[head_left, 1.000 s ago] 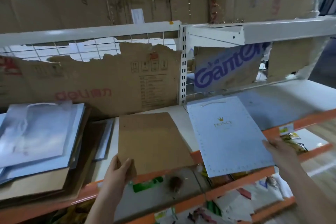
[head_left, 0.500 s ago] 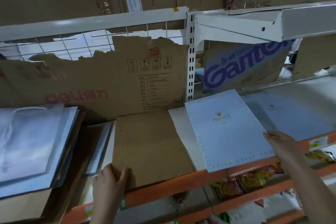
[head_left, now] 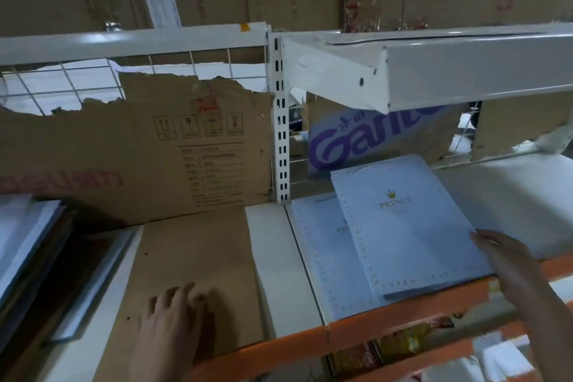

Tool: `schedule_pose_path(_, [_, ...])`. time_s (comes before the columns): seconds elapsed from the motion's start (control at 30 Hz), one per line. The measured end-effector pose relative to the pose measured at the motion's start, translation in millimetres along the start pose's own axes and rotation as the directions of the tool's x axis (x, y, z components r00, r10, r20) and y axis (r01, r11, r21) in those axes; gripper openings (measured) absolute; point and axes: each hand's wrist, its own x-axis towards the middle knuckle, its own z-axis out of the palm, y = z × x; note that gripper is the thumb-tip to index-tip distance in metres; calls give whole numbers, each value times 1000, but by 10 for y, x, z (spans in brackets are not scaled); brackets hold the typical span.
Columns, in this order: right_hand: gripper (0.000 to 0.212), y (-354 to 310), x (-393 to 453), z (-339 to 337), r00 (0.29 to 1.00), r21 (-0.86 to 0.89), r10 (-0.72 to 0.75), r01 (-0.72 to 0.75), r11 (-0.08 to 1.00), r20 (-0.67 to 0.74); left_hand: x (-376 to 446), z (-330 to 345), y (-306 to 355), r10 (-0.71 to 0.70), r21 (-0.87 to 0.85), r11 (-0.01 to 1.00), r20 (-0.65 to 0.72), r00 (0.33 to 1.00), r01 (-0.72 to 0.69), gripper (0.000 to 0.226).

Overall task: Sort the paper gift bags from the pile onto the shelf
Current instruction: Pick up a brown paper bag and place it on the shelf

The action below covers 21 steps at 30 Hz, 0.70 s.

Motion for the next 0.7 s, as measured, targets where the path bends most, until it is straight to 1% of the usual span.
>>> schedule_pose_path(0.1, [29, 94, 357, -253, 1000, 17, 3, -3, 1000, -16, -102, 105, 328, 61, 11, 998, 29, 998, -61, 33])
schedule_pose_path(0.17, [17, 129, 537, -404, 1000, -26, 3, -2, 1000, 10, -167, 150, 553, 137, -6, 991, 13, 990, -137, 26])
schedule_pose_path(0.23, [28, 190, 742, -538, 1000, -89, 16, -15, 996, 11, -205, 244, 741, 195, -12, 981, -19, 981, -195, 19])
schedule_pose_path(0.3, [22, 298, 940, -658, 1000, -123, 27, -26, 992, 7, -241, 330, 935, 196, -17, 980, -20, 980, -197, 21])
schedule_pose_path(0.37, [10, 340, 1086, -708, 1000, -134, 20, -17, 991, 24, -272, 390, 1128, 192, -43, 980, -49, 980, -194, 25])
schedule_pose_path(0.43, [23, 403, 1197, -718, 999, -177, 2, 4, 984, 33, -317, 431, 1314, 167, -80, 982, -76, 983, -173, 25])
schedule_pose_path(0.47, [26, 422, 1227, -707, 1000, -203, -14, 19, 979, 24, -339, 449, 1397, 156, -92, 982, -84, 984, -164, 25])
schedule_pose_path(0.53, [28, 448, 1253, -685, 999, -293, -39, 42, 955, 15, -373, 497, 1521, 147, -112, 981, -92, 985, -157, 24])
schedule_pose_path(0.6, [31, 425, 1247, -659, 996, -387, -80, 88, 918, 37, -390, 559, 1590, 145, -117, 981, -95, 985, -156, 22])
schedule_pose_path(0.7, [34, 364, 1222, -615, 986, -468, -119, 159, 869, 115, -389, 603, 1647, 122, -113, 985, -65, 990, -129, 24])
